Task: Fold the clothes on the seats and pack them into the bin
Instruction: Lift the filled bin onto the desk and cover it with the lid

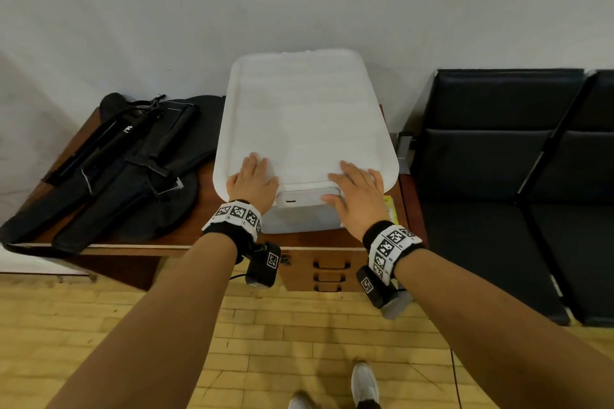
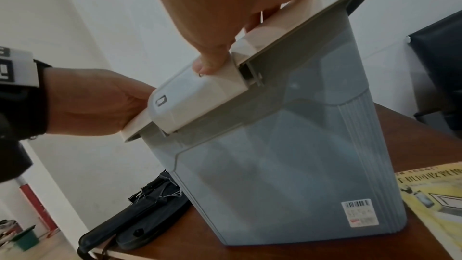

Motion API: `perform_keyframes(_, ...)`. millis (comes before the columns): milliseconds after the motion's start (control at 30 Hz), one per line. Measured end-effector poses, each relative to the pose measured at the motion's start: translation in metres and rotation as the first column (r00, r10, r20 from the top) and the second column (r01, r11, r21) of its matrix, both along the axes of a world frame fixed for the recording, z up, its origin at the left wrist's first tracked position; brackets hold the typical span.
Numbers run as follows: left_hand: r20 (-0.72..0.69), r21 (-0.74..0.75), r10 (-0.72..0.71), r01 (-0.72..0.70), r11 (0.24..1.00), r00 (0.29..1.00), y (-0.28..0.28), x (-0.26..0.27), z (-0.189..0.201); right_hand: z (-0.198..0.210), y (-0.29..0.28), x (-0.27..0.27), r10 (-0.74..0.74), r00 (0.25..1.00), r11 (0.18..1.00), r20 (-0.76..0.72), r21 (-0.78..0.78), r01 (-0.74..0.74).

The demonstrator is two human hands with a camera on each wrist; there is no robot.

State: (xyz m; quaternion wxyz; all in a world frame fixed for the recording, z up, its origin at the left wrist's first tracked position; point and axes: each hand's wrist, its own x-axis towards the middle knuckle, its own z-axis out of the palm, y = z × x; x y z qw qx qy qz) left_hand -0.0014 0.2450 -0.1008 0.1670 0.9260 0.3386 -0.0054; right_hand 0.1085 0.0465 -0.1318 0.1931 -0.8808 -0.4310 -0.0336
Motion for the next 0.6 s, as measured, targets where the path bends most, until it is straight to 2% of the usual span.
perform_keyframes(200,-0.028,0.006,-0.003,0.003,1.000,1.000,0.001,0.000,-0.002,0.003,0.009,-0.004,-0.076,0.997,0.996,-0.017,0.045,0.077)
perform_keyframes(333,-0.041,-0.016,-0.010,0.009,1.000,0.999,-0.001,-0.001,0.001,0.012,0.014,-0.004,-0.126,0.990,0.992,-0.057,-0.008,0.126)
perform_keyframes(400,-0.067,-0.058,-0.014,0.010,0.998,0.998,0.001,-0.001,0.006,0.019,0.013,-0.002,-0.118,0.987,0.993,-0.107,-0.041,0.115)
perform_keyframes(500,-0.131,-0.158,-0.022,0.001,0.987,0.991,0.013,0.004,0.026,0.043,0.019,0.008,-0.136,0.957,0.989,-0.256,-0.098,0.114)
perform_keyframes(600,-0.098,-0.196,-0.024,0.004,0.981,0.995,0.030,0.016,0.059,0.078,0.039,0.026,-0.155,0.915,0.987,-0.373,-0.013,0.162)
